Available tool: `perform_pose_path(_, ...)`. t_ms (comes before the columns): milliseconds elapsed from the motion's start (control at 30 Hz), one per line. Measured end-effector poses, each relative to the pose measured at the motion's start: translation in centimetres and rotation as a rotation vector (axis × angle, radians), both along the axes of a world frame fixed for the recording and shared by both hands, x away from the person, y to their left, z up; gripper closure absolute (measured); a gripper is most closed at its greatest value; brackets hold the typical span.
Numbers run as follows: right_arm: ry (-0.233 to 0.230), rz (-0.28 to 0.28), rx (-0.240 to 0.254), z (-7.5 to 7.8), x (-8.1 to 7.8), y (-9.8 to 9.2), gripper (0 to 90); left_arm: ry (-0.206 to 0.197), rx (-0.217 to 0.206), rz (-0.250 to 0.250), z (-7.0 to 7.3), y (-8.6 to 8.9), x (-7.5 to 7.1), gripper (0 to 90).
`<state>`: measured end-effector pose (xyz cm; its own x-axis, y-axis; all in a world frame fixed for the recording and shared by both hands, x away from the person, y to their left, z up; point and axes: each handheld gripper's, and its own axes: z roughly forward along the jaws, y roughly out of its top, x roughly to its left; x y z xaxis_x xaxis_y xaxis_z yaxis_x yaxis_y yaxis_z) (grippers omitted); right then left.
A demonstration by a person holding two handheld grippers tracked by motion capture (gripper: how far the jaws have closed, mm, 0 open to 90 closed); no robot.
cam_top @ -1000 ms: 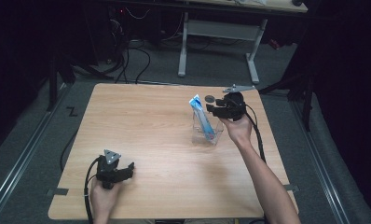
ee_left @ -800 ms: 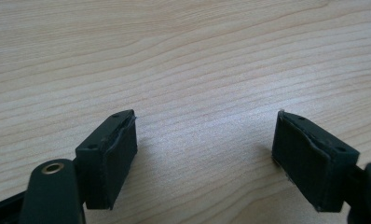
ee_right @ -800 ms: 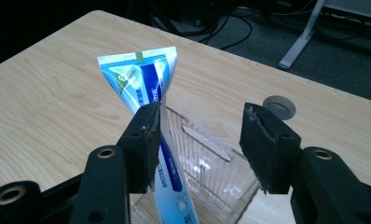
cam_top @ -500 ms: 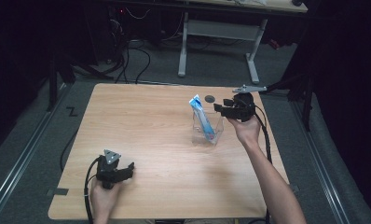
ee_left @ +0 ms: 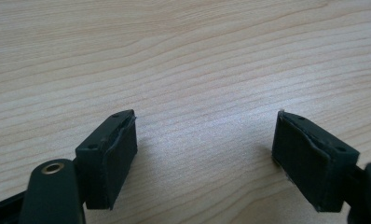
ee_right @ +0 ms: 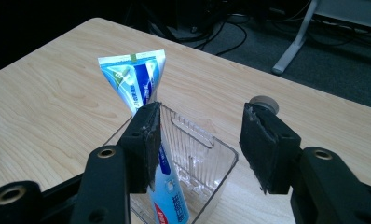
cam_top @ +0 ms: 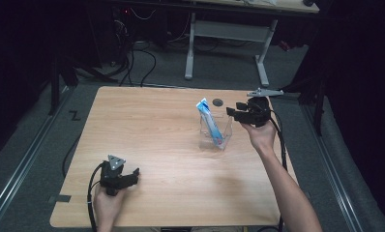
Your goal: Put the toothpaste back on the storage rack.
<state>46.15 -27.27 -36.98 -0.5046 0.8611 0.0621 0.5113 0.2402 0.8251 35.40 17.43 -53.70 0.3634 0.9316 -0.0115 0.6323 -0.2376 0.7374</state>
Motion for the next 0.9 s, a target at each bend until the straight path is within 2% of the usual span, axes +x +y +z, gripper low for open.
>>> perform_pose_path(900,-0.019,0.011,-0.026,1.4,-1.8,-1.6,49.7,0.001,0.001,-0.001,0.0,0.0,0.0,22.4)
